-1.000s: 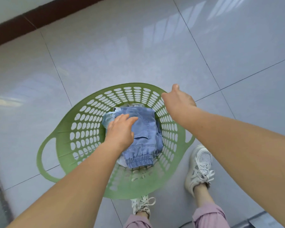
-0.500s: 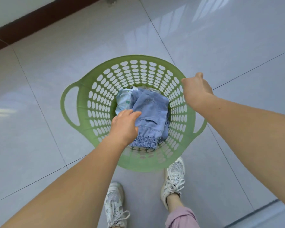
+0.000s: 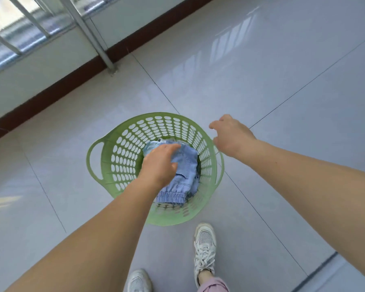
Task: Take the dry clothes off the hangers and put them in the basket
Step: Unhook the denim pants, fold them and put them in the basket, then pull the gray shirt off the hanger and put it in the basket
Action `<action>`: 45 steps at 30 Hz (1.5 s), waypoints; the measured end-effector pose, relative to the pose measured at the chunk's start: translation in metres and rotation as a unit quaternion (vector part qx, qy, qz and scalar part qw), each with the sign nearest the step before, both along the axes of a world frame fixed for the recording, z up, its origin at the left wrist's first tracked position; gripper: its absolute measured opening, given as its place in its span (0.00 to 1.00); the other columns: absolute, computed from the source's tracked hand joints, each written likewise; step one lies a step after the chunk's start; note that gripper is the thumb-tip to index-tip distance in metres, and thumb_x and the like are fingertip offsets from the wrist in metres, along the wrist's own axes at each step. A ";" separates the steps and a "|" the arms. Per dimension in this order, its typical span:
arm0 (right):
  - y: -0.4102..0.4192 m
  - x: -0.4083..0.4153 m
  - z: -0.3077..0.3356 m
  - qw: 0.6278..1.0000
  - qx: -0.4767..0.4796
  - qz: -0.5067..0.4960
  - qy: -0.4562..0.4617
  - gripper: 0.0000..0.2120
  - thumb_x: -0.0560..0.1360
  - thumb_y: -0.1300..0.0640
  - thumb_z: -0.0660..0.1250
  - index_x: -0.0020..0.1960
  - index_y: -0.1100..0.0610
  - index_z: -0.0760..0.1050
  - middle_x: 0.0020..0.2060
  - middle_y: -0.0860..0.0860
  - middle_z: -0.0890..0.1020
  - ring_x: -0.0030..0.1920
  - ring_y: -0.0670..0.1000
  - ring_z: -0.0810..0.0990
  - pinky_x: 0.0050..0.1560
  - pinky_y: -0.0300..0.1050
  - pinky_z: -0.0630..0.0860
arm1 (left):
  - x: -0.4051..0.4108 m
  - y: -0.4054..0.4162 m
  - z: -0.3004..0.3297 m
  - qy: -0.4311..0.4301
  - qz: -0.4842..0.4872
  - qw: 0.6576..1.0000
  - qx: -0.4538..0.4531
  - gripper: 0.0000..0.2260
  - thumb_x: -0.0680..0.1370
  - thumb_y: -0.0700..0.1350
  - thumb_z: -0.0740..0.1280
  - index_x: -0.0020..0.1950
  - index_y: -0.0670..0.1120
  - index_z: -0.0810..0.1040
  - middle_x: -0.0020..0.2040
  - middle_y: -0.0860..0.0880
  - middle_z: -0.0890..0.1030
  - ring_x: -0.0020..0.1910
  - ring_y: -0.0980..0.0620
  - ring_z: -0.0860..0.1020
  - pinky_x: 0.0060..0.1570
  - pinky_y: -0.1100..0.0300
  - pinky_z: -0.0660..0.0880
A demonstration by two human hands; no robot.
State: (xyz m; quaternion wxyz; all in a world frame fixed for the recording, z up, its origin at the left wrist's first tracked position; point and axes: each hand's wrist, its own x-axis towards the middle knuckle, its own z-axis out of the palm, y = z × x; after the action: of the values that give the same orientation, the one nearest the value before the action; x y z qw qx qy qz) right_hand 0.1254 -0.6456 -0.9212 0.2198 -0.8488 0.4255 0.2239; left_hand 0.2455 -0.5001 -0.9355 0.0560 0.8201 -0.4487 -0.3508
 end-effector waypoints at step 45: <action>0.068 -0.116 0.672 0.695 -0.494 -0.133 -0.505 0.14 0.79 0.55 0.61 0.63 0.51 0.74 0.59 0.43 0.75 0.55 0.37 0.71 0.47 0.18 0.63 | -0.092 -0.069 0.686 -0.072 -0.230 0.740 -0.628 0.16 0.77 0.44 0.65 0.64 0.53 0.73 0.58 0.58 0.76 0.53 0.66 0.71 0.52 0.80 0.63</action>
State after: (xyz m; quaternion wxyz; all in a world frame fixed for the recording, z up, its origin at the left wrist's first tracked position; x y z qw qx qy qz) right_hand 0.0091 -0.5779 -0.2492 -0.0218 -0.7552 0.4078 -0.5127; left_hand 0.1536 -0.5687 -0.2499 0.4433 0.4940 -0.7449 0.0682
